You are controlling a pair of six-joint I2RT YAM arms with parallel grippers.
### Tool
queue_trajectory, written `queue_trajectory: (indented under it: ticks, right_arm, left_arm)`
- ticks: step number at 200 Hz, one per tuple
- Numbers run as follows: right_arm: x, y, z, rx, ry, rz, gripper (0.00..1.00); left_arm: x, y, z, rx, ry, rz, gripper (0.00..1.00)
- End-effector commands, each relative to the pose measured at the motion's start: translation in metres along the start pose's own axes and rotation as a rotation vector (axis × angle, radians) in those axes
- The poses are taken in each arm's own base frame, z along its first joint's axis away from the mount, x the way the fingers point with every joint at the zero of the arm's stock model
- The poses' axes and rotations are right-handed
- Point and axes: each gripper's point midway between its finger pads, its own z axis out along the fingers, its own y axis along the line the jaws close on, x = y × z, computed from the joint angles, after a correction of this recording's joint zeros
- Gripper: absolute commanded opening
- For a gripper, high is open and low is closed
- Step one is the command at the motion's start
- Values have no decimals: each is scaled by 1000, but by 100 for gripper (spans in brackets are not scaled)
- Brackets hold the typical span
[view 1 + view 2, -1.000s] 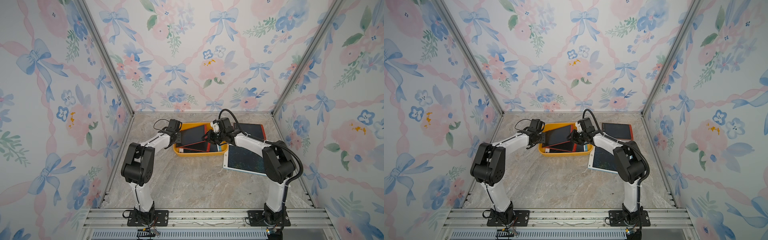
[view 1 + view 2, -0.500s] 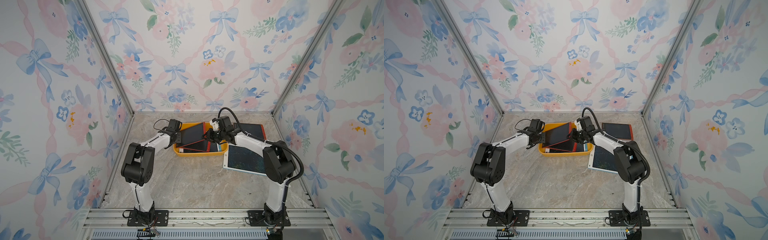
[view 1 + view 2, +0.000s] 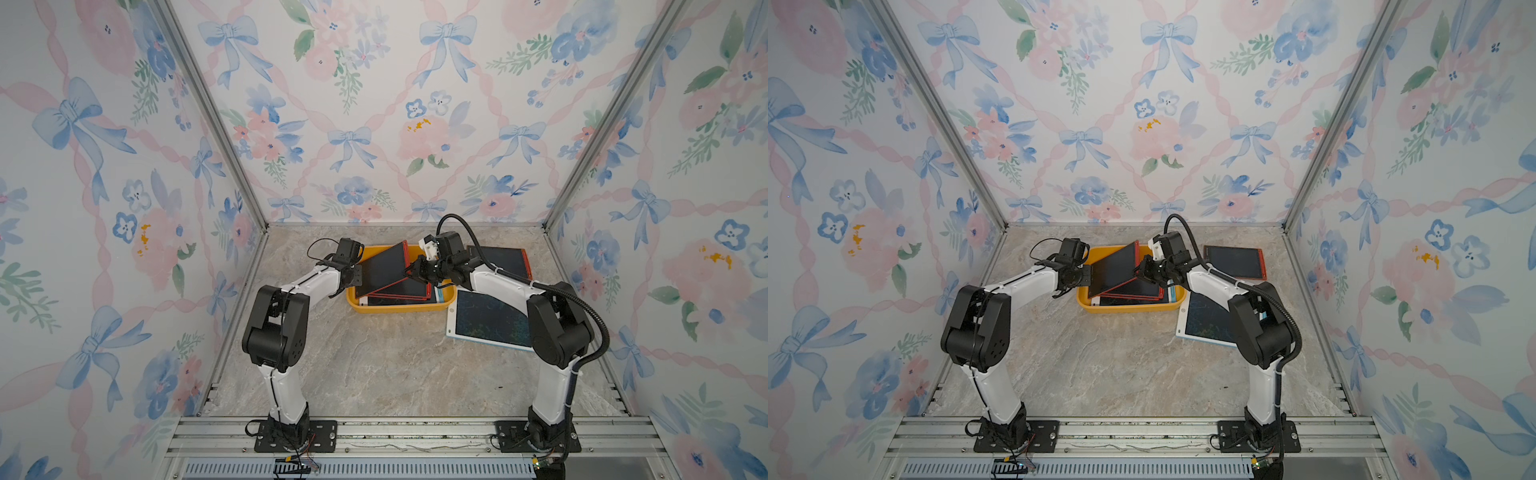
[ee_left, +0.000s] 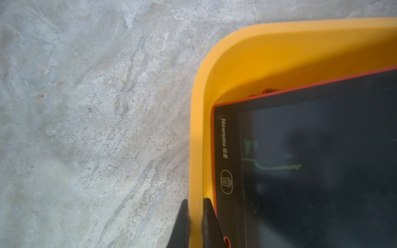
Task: Take out the writing tablet from the storage box
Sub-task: Pick up the writing tablet from the storage box.
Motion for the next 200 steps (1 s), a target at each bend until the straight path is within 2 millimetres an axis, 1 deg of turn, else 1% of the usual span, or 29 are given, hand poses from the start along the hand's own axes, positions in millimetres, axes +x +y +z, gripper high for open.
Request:
queue_trajectory:
  ticks: [1, 46, 76, 97, 104, 113, 168, 200]
  right_arm:
    - [-7, 13, -8, -44, -35, 10, 2]
    - [-16, 28, -24, -114, -70, 42, 2]
    - [-20, 31, -36, -124, -85, 49, 2]
    - [-21, 29, -42, -121, -92, 52, 2]
    - [-21, 28, -43, -119, -90, 52, 2]
    - [-20, 26, -45, -115, -92, 56, 2]
    - [-20, 19, -56, -103, -103, 61, 2]
    - [-24, 20, -68, -107, -121, 61, 2]
  left_arm:
    - [19, -13, -3, 47, 62, 46, 0]
    - [17, -11, -3, 46, 58, 42, 0]
    - [17, -12, -4, 51, 59, 32, 0]
    - [17, -12, -3, 55, 61, 23, 0]
    - [17, -12, -3, 58, 62, 22, 4]
    - [17, -13, -4, 62, 62, 19, 7]
    - [16, -11, -3, 60, 61, 10, 6]
    - [16, -11, -3, 61, 61, 11, 6]
